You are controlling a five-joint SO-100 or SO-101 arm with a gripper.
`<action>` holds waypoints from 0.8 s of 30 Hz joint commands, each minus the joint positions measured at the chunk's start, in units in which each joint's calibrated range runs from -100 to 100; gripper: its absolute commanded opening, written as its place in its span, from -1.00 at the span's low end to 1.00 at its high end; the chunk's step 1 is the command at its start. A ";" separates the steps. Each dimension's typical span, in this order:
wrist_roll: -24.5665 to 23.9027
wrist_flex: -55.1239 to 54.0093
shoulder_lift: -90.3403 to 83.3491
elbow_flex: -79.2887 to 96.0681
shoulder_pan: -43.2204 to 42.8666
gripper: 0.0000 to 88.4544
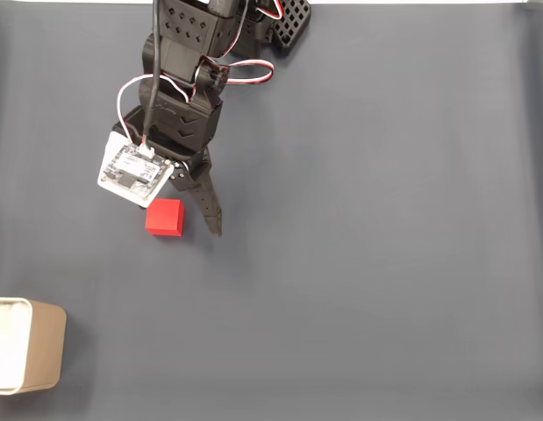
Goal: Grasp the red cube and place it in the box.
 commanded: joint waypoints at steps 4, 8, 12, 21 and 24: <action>-0.59 0.55 -3.38 0.20 -1.19 -0.08; -0.68 0.88 -3.81 0.29 -1.47 -0.08; -0.78 1.37 -4.25 0.47 -1.69 -0.08; -0.93 1.86 -5.28 1.57 -2.32 -0.08; -1.03 1.86 -5.72 2.21 -2.54 -0.08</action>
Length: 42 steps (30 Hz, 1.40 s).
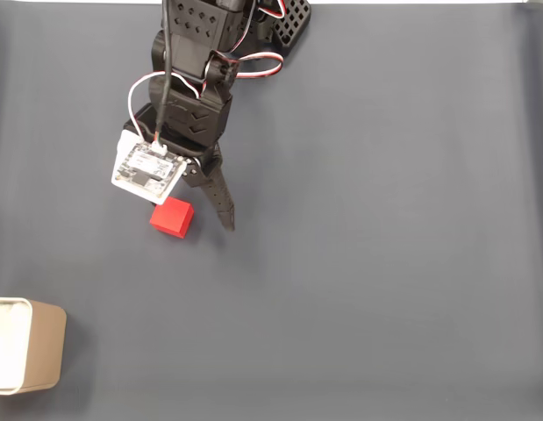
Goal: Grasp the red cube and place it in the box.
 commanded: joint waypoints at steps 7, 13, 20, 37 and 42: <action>-0.73 0.52 -2.85 -0.05 -0.82 -0.08; -0.83 0.52 -3.20 0.40 -1.18 -0.08; -0.78 0.35 -1.12 -0.96 -0.96 -0.09; -0.78 -0.14 6.07 -6.44 -0.75 -0.10; -0.98 -0.55 7.03 -7.63 -0.82 -0.10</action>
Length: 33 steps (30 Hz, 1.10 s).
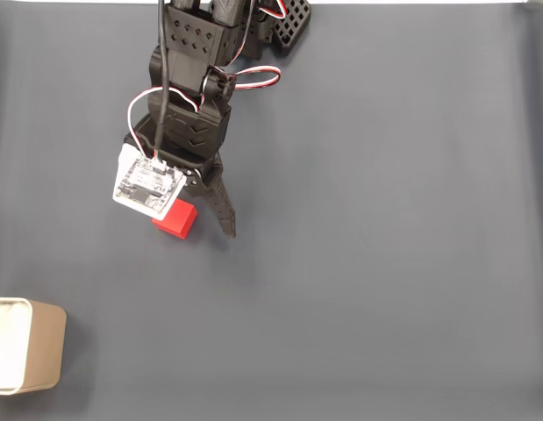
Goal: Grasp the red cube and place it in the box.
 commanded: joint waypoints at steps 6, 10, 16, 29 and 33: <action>-0.24 -0.54 -0.27 -3.56 -0.59 -0.33; 0.88 0.28 -0.35 -3.56 -0.80 -0.75; 1.37 1.92 -0.61 -4.11 -0.87 -1.00; 2.34 16.10 -6.33 -9.13 -2.29 -1.00; 0.88 27.33 -7.20 -18.34 -2.72 -1.00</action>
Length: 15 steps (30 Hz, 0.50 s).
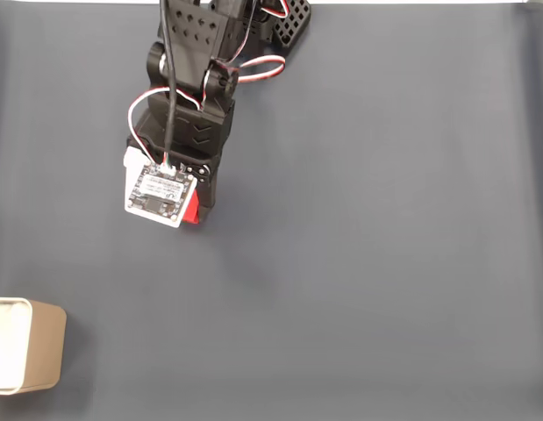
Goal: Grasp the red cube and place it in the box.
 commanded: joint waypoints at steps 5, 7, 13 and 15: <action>-3.08 15.23 -0.26 -20.44 -0.29 -1.00; -3.47 16.55 1.04 -24.82 0.21 -1.00; -4.35 18.19 5.63 -36.50 2.13 -1.00; -4.49 18.60 7.89 -41.34 2.98 -1.00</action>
